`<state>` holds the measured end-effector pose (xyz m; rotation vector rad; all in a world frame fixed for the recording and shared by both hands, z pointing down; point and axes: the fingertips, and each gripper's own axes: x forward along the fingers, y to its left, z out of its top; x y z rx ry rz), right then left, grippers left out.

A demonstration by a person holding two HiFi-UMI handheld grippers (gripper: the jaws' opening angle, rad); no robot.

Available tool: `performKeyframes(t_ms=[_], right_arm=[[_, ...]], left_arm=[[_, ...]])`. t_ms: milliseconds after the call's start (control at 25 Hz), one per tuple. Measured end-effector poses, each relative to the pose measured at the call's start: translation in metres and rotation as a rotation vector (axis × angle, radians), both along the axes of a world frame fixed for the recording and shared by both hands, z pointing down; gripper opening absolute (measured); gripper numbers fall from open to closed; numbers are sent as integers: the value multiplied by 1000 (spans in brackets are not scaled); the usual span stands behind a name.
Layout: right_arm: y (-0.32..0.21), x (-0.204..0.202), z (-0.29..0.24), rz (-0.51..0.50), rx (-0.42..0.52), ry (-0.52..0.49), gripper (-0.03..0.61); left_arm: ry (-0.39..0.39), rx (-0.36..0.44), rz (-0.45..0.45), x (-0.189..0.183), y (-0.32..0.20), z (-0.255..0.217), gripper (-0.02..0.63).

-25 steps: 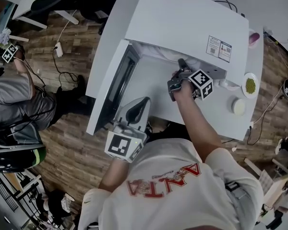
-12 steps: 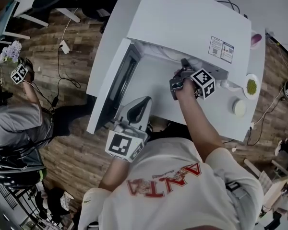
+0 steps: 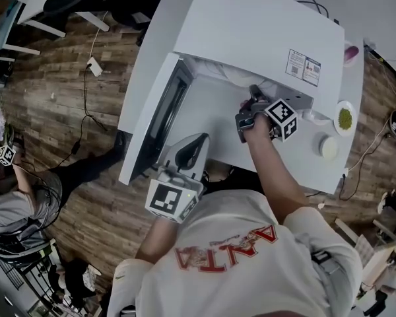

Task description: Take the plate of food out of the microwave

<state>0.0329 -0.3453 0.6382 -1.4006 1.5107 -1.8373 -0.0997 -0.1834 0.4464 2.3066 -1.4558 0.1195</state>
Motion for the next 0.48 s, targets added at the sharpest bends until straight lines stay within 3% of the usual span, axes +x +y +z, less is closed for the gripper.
performKeyframes(t_ms=[480], right_arm=[[6,4,2,-28,13,35,20]], left_arm=[[10,-11,7,-2,0,5,8]])
